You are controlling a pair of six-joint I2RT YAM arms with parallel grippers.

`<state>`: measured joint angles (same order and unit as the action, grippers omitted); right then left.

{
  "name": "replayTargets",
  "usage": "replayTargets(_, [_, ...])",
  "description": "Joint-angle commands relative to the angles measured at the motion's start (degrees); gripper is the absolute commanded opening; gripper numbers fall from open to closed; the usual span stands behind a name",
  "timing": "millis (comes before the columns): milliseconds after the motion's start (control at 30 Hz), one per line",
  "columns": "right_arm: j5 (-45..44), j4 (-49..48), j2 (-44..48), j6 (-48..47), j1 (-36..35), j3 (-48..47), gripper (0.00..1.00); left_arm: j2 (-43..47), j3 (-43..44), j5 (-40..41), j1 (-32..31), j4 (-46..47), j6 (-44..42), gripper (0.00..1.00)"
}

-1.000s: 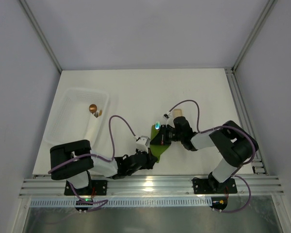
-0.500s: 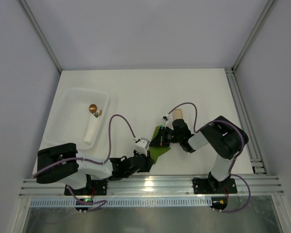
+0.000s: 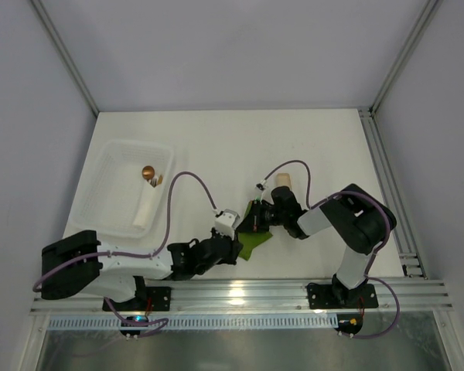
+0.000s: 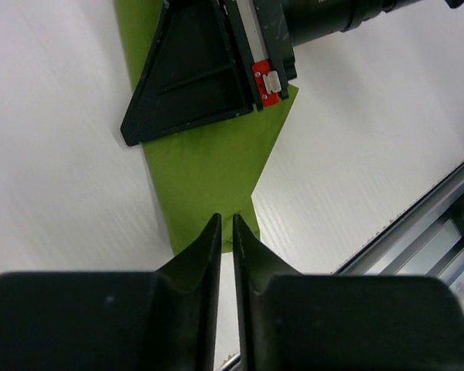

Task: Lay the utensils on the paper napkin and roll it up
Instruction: Roll the napkin at the center of the board.

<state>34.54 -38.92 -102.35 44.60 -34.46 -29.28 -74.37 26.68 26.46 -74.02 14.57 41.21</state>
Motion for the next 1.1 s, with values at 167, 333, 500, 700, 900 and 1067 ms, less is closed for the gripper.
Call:
replayTargets(167, [-2.11, 3.85, 3.56, -2.41, -1.05, -2.01, 0.04, -2.44, -0.93, -12.31, 6.43, 12.23, -6.84, 0.00])
replayTargets(333, [-2.29, 4.73, 2.50, -2.76, -1.40, -3.59, 0.04, -7.54, 1.18, -16.35, 7.40, 15.58, -7.46, 0.00])
replayTargets(500, [-2.46, 6.13, 1.01, -3.64, -1.49, -5.17, 0.03, -12.99, 1.89, -15.65, 7.31, 17.25, -5.80, 0.00])
replayTargets(700, [-2.73, 8.59, 2.67, -4.61, -1.58, -6.23, 0.04, -14.49, 0.48, -12.48, 7.31, 16.64, -3.69, 0.00])
replayTargets(900, [-6.67, 19.03, 10.13, -7.15, -1.58, -9.47, 0.04, -15.54, -0.48, -12.04, 7.31, 16.98, -2.10, 0.00])
replayTargets(1067, [-15.55, 36.85, 22.69, -9.97, -1.58, -11.24, 0.04, -15.90, -0.92, -12.31, 7.31, 17.86, -1.31, 0.00])
